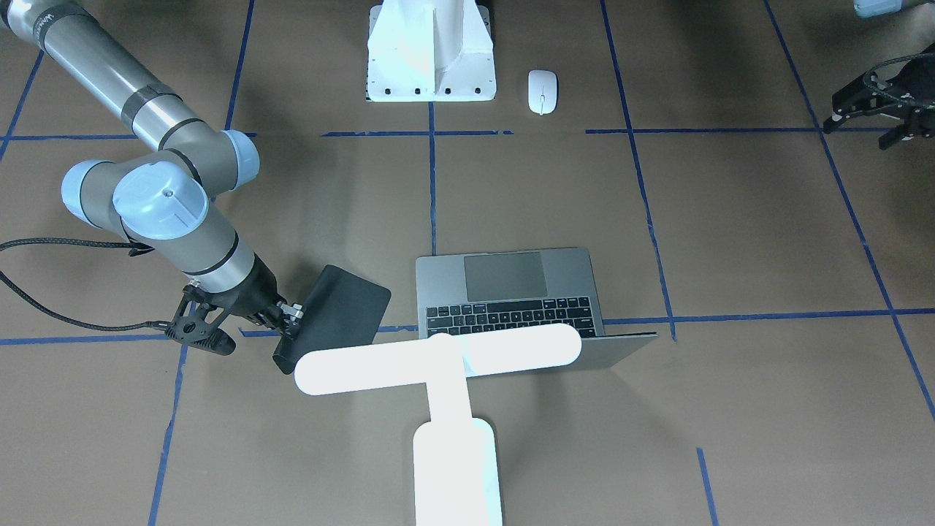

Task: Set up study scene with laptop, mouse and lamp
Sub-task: 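Lower the mouse pad flat and open the right gripper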

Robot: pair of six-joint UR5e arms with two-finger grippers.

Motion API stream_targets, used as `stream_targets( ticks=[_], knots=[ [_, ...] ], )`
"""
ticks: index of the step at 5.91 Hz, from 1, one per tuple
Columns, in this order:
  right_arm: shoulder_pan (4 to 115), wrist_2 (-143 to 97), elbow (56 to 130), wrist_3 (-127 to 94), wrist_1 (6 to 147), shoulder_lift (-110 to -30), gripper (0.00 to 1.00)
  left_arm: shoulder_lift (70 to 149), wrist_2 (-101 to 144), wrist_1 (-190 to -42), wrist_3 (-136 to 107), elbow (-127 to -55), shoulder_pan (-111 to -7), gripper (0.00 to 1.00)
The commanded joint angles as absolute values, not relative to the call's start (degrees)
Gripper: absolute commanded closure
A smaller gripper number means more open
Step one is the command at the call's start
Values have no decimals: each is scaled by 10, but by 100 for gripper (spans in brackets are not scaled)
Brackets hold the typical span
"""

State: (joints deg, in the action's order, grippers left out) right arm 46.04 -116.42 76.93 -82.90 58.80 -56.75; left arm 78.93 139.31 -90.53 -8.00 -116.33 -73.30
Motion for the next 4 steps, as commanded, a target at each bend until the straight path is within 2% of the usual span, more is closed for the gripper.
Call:
stream_targets(
  ticks=[1, 3, 4],
  knots=[
    [461, -1166, 771, -828, 589, -564, 0, 789, 1393, -905, -80, -1164, -733, 0],
    [510, -1243, 792, -797, 611, -579, 0, 794, 1384, -905, -139, -1200, -730, 0],
    [519, -1250, 828, -743, 634, -605, 0, 798, 1384, -919, -144, -1222, -714, 0]
  ],
)
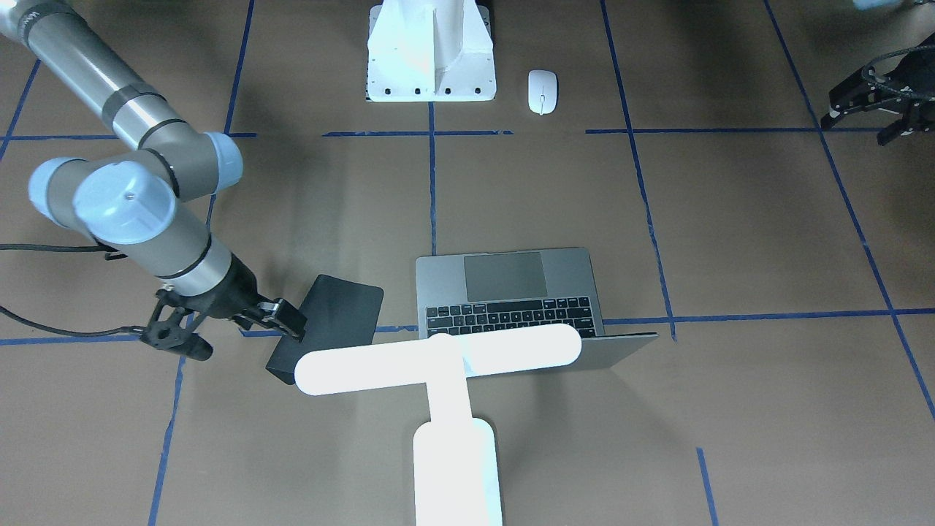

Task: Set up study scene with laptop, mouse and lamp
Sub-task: 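Lower the mouse pad flat and open the right gripper, then withdraw the right gripper while the left gripper reaches for the white mouse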

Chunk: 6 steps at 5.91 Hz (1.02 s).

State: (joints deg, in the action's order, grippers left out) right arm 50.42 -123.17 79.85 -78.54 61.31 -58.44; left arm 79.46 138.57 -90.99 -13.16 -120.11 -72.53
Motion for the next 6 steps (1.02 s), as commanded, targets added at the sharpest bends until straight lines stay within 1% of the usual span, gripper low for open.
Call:
stream_targets(
  ticks=[1, 2, 4, 6],
  knots=[
    [532, -1252, 871, -666, 657, -645, 0, 809, 1383, -932, -182, -1226, -671, 0],
    [559, -1259, 918, -561, 662, -726, 0, 835, 1363, -955, -261, -1227, -637, 0],
    [649, -1315, 946, -379, 663, -833, 0, 835, 1266, -1040, -425, -1233, -519, 0],
    [738, -1344, 974, -186, 678, -950, 0, 832, 1148, -1046, -578, -1285, -369, 0]
  ],
)
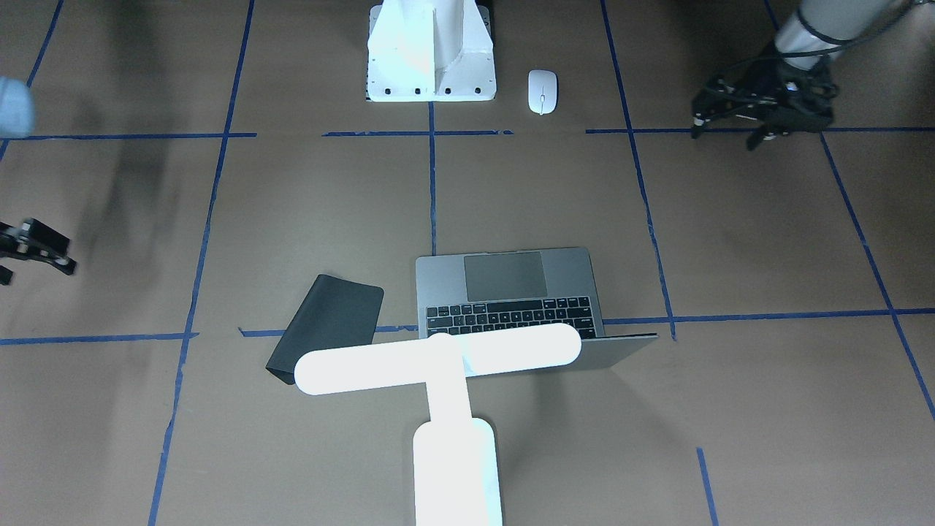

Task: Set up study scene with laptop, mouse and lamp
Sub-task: 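Withdraw the right gripper while the left gripper reaches for the white mouse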

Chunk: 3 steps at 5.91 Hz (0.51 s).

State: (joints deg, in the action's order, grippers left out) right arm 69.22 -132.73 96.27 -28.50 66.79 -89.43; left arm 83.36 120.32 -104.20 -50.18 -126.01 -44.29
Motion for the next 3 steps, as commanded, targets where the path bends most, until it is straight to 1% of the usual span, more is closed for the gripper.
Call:
stream_targets(
  ticks=[1, 3],
  knots=[
    [781, -1338, 974, -64, 725, -981, 0, 831, 1093, -1046, -643, -1303, -294, 0],
    [879, -1324, 983, 136, 865, -986, 0, 834, 965, -1045, -758, -1317, -145, 0]
  ],
)
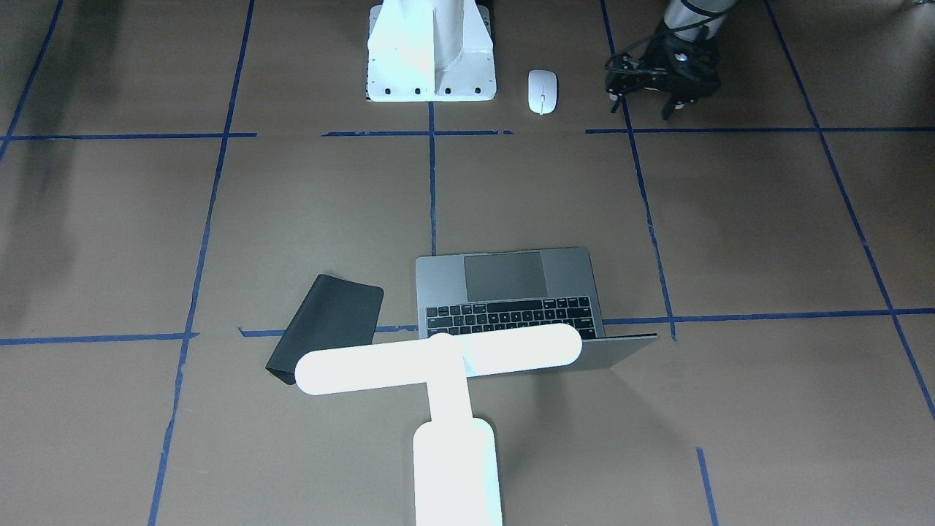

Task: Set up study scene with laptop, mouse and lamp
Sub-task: 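Withdraw the right gripper while the left gripper reaches for the white mouse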

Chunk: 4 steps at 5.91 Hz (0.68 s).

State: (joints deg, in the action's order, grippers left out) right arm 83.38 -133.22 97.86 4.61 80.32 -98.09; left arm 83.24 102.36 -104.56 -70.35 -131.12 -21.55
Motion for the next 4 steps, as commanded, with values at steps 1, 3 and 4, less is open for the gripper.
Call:
stream_targets(
  ticks=[1, 3, 4],
  knots=[
    [912, -1313, 983, 158, 882, -1003, 0, 836, 908, -1044, -814, -1317, -77, 0],
    [912, -1310, 984, 149, 911, -986, 0, 861, 834, -1042, -882, -1304, 25, 0],
    [912, -1310, 984, 148, 911, -986, 0, 887, 816, -1041, -885, -1282, 45, 0]
  ],
)
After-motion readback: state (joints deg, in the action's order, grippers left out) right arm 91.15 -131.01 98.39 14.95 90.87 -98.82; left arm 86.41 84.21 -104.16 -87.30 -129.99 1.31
